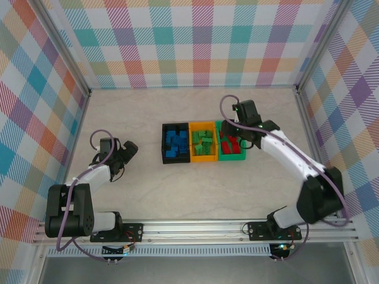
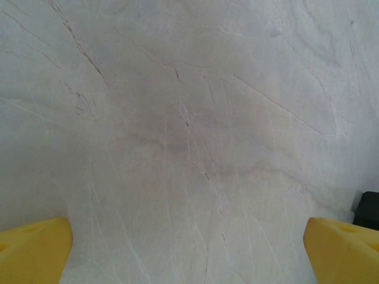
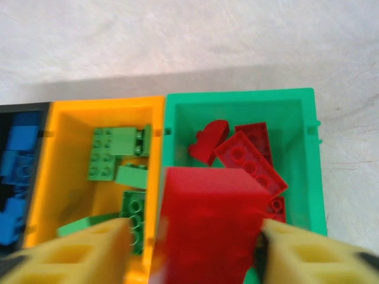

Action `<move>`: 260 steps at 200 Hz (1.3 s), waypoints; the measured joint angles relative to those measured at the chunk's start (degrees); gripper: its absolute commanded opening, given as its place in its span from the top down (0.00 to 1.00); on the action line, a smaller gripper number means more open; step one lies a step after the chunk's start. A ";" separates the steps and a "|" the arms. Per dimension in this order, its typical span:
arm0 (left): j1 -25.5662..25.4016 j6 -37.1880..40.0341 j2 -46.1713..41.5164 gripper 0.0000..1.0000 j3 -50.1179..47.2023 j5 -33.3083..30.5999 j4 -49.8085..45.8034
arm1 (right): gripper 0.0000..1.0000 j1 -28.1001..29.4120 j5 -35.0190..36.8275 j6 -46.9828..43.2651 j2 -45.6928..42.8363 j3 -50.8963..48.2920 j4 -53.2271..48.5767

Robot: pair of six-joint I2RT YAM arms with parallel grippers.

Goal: Sort the legos into containers by color
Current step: Place the lego in the container, then move the container to the center of the table.

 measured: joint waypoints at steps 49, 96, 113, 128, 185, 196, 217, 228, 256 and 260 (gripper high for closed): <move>-0.04 0.85 -1.84 0.00 0.00 -0.07 -0.07 | 0.27 -0.59 -2.05 -0.46 3.69 -4.85 -0.26; -0.55 0.98 -2.05 0.00 0.00 0.00 0.61 | 0.24 -0.59 0.48 -1.73 -11.37 -11.69 1.90; -0.70 1.09 -2.45 0.00 0.00 0.02 1.33 | 0.19 -0.59 3.21 -2.47 -18.25 -13.44 2.51; -1.09 1.33 -3.41 0.00 0.00 0.02 1.60 | 0.10 -0.59 6.51 -3.26 -22.88 -14.58 3.23; -3.23 3.37 -9.94 0.00 -1.75 0.15 4.52 | 0.01 -1.03 22.88 -4.11 -27.26 -19.15 5.95; -3.37 3.67 -11.28 0.00 -2.21 0.13 4.63 | 0.01 -1.03 26.32 -4.31 -26.36 -20.74 8.22; -3.61 4.13 -13.33 0.00 -3.10 -0.02 4.98 | 0.01 -1.73 33.33 -4.31 -21.86 -23.67 14.05; -3.65 4.35 -14.12 0.00 -3.41 -0.02 5.07 | 0.01 -2.93 35.93 -4.31 -18.27 -24.87 16.83; -3.67 5.16 -15.41 0.00 -3.67 -0.04 5.44 | 0.01 -6.71 38.99 -4.98 -11.13 -28.20 25.00; -3.67 5.18 -15.52 0.00 -3.67 -0.04 5.44 | 0.01 -7.06 39.17 -5.22 -10.54 -28.74 26.25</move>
